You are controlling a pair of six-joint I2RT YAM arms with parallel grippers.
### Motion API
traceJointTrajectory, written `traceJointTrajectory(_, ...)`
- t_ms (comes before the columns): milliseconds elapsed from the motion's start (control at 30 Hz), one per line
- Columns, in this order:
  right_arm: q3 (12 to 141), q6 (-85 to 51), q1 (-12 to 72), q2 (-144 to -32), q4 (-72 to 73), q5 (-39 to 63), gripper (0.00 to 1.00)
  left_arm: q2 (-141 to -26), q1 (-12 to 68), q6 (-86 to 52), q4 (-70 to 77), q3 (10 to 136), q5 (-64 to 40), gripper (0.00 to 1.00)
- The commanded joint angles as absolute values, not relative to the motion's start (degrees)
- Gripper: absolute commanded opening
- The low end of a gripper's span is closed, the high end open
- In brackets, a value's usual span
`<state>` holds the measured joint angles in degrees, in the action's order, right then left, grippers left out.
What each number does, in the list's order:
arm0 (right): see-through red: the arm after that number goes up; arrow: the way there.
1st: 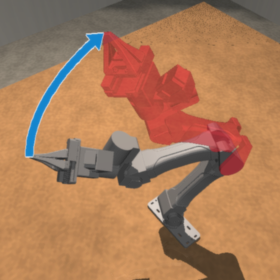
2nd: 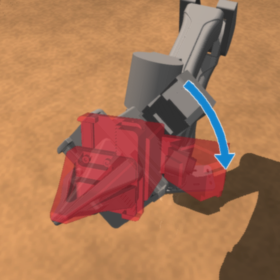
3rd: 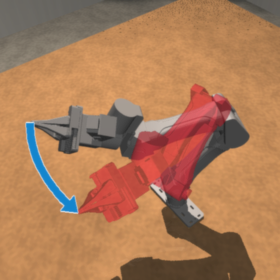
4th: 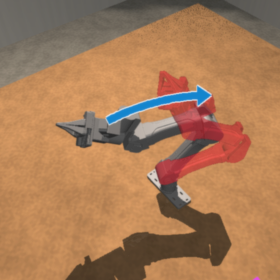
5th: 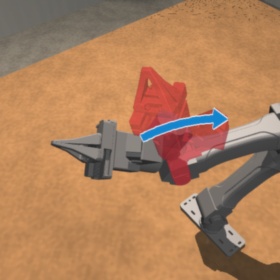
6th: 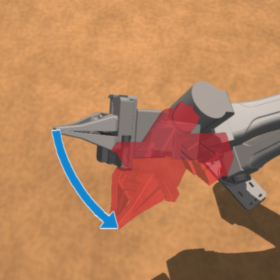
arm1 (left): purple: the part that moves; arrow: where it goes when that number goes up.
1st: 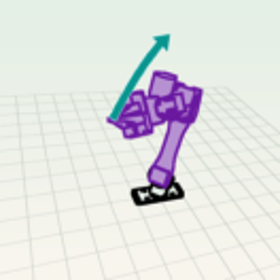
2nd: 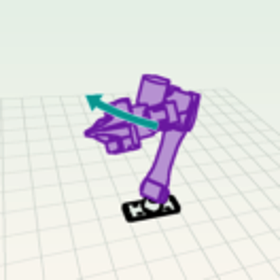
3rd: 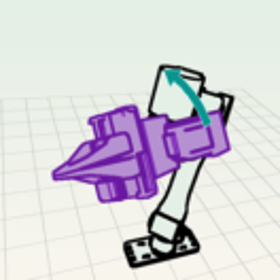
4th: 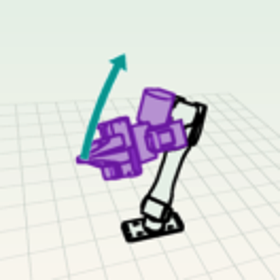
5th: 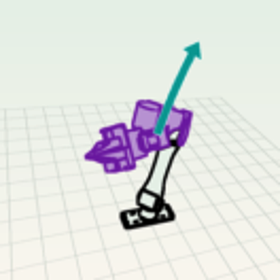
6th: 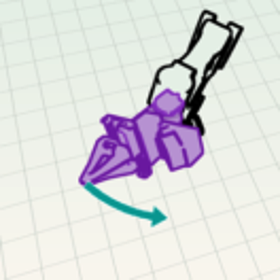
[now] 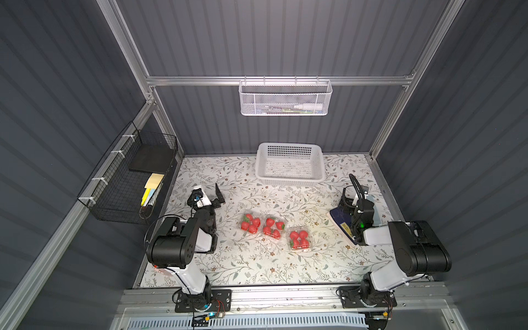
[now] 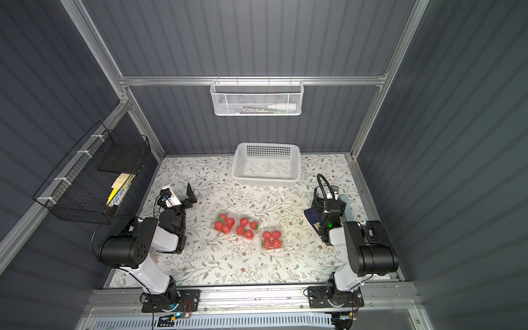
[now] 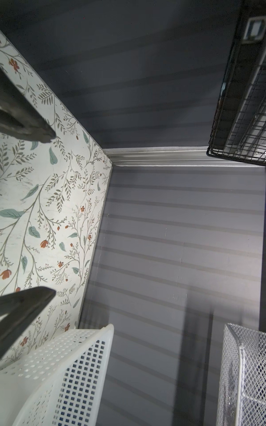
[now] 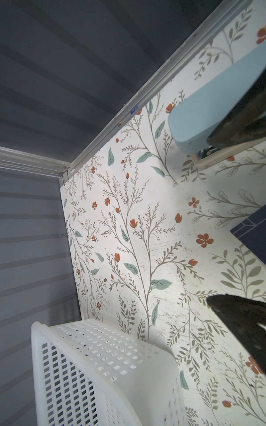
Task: Pack strawberries into containers
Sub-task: Reset both arms
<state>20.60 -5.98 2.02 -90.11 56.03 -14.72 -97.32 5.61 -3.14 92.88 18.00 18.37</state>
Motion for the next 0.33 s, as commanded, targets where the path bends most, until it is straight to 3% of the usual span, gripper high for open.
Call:
traceJointTrajectory(0,21.34,-5.77,1.94,-90.08,55.71,-14.0,0.99,-97.28,5.89,-1.85,104.86,19.24,19.02,0.99)
traceJointTrajectory(300,21.43,-5.69,1.96,-90.06,55.63,-13.97,0.99,-97.26,5.89,-1.91,104.68,19.39,18.88,0.99)
